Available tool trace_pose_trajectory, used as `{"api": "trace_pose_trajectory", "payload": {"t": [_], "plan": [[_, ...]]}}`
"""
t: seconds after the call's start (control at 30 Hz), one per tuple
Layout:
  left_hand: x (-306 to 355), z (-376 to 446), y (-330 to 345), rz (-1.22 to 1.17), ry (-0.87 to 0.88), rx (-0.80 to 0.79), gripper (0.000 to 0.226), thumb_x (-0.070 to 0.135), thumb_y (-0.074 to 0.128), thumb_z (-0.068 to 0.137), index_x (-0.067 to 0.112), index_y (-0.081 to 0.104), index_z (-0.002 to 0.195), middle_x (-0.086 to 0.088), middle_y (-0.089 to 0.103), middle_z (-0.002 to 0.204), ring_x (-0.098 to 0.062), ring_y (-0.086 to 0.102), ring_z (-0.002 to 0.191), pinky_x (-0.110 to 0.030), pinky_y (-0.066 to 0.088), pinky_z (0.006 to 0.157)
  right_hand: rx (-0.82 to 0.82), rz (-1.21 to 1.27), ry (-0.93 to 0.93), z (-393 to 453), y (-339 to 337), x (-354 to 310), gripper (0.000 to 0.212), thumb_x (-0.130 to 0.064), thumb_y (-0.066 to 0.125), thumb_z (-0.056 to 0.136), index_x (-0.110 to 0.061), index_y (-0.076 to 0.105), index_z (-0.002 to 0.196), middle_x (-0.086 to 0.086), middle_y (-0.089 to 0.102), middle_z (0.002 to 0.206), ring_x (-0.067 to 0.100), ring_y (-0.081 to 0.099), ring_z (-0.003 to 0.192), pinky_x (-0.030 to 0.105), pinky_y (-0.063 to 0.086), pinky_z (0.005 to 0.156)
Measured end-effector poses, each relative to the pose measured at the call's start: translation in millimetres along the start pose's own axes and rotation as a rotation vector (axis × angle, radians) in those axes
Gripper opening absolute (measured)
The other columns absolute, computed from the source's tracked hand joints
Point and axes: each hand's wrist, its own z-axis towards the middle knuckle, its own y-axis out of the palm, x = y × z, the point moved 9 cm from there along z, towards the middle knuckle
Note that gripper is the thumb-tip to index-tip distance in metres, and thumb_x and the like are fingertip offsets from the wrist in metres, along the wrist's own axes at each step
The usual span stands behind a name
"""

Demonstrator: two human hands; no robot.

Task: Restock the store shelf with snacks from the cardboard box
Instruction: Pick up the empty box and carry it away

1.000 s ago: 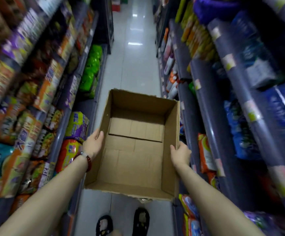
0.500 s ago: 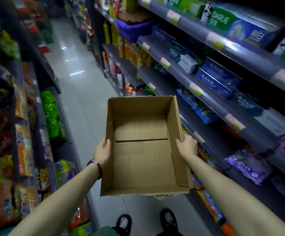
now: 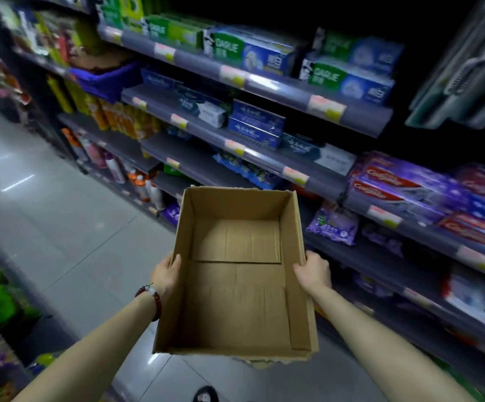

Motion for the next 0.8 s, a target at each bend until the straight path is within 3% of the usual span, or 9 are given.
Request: {"api": "trace_pose_trajectory", "payload": {"t": [0.17,0.27,0.37,0.47,0.8], "plan": [[17,-13,52,0.073,0.055,-0.125,0.048,0.032,0.037,0.103,0.007,0.038,0.145,-0.013,0.043,0.148,-0.031,0.039,0.137,-0.037,0.03,0.112,0.05,0.03,0.108,-27,-31,64,0.029,-0.016,0.059,0.09,-0.011,0.061,0.118,0.015,0.067,0.111,0.031,0.064,0.1,0.038,0.055,0.087],[23,-18,89,0.113,0.1,-0.231,0.048,0.035,0.036,0.103,0.014,0.036,0.147,-0.009,0.044,0.147,-0.029,0.041,0.136,-0.037,0.03,0.112,0.1,0.03,0.206,-47,-49,101,0.038,-0.017,0.058,0.092,-0.011,0.055,0.13,0.016,0.064,0.119,0.032,0.061,0.108,0.034,0.049,0.09],[33,-22,125,0.156,0.116,-0.312,0.049,0.036,0.037,0.103,0.017,0.035,0.148,-0.007,0.044,0.147,-0.028,0.041,0.136,-0.037,0.03,0.112,0.144,0.061,0.3,-62,-65,137,0.021,-0.016,0.059,0.09,-0.011,0.062,0.11,0.014,0.067,0.105,0.03,0.063,0.092,0.034,0.054,0.081],[49,-27,162,0.224,0.169,-0.404,0.048,0.04,0.036,0.101,0.023,0.038,0.146,-0.004,0.048,0.144,-0.027,0.045,0.132,-0.039,0.034,0.112,0.216,0.115,0.389,-81,-84,168,0.018,-0.012,0.058,0.09,-0.009,0.064,0.107,0.009,0.063,0.094,0.024,0.055,0.08,0.024,0.043,0.069],[95,-50,263,0.421,0.329,-0.583,0.048,0.043,0.039,0.1,0.029,0.038,0.146,-0.007,0.048,0.144,-0.031,0.046,0.13,-0.038,0.037,0.107,0.471,0.282,0.711,-154,-108,246,0.021,-0.009,0.059,0.091,-0.001,0.064,0.109,0.02,0.066,0.109,0.037,0.061,0.103,0.032,0.049,0.081]]}}
